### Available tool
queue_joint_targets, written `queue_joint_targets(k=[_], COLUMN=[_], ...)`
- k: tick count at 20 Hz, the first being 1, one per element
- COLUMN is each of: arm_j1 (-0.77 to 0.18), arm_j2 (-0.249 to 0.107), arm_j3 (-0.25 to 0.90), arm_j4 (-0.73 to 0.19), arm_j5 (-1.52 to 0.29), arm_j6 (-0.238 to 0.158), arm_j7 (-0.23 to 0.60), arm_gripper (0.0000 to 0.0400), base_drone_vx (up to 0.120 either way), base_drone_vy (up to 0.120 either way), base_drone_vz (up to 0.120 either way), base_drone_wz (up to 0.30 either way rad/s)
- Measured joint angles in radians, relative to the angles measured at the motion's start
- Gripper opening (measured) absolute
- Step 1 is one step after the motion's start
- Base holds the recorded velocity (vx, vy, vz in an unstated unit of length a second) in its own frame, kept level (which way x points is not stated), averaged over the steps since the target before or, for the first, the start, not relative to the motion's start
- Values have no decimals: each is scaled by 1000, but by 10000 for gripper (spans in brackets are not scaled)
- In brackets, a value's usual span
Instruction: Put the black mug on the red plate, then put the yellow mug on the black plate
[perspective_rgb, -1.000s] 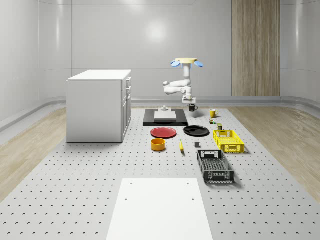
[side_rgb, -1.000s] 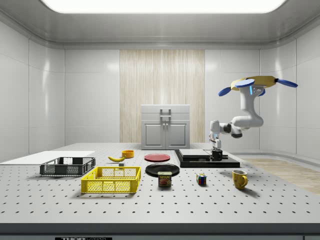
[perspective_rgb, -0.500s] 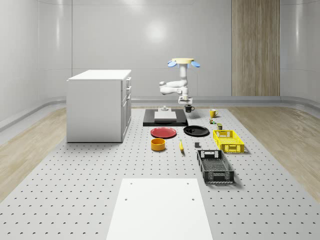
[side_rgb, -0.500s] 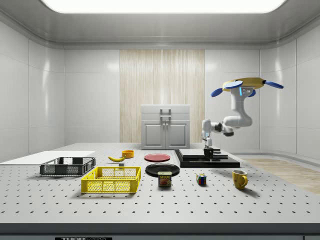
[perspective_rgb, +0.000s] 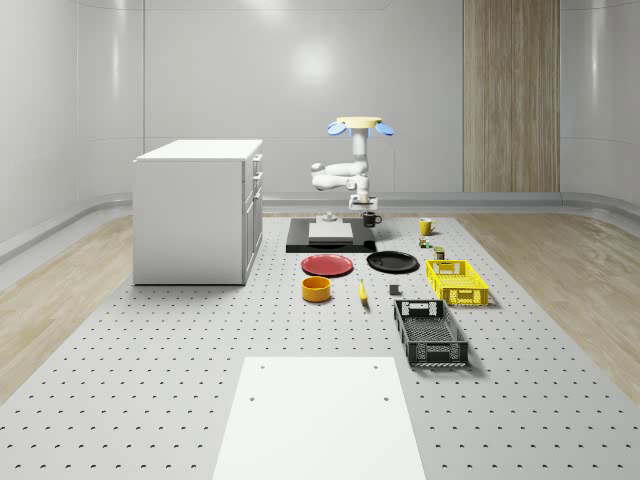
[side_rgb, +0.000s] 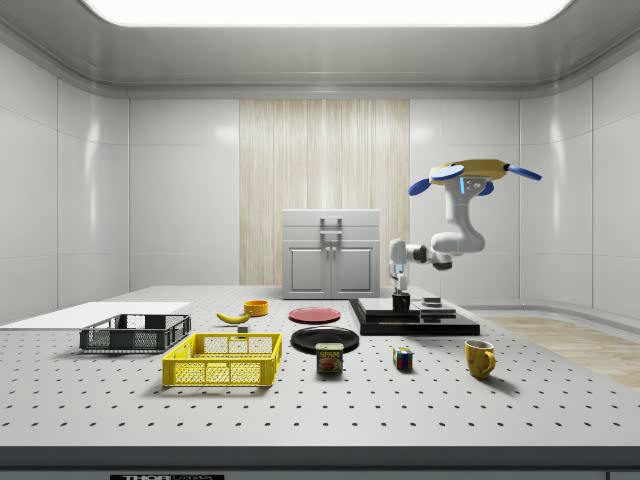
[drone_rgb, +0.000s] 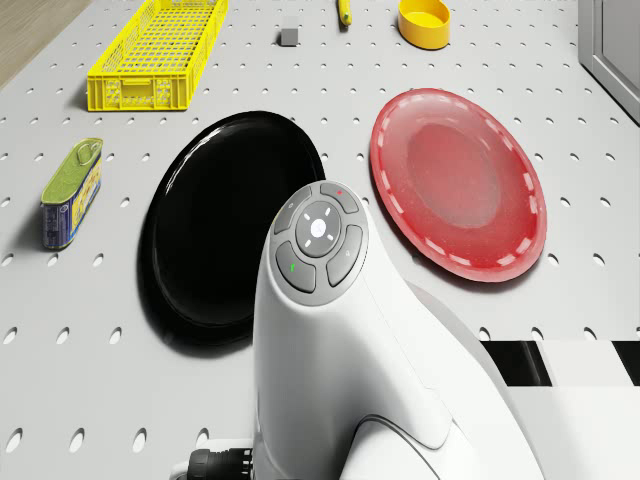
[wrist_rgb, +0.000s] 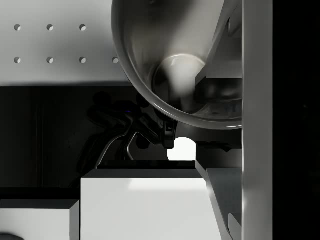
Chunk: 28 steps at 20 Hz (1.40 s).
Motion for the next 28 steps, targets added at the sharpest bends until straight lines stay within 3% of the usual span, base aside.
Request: queue_joint_targets(k=[28], arm_j1=[-16], arm_j2=[-60], arm_j3=[10], arm_j4=[3], arm_j5=[26], arm_j6=[56], arm_j7=[13], arm_gripper=[110], base_drone_vx=[120], base_drone_vy=[-120], base_drone_vz=[0], base_drone_wz=[0])
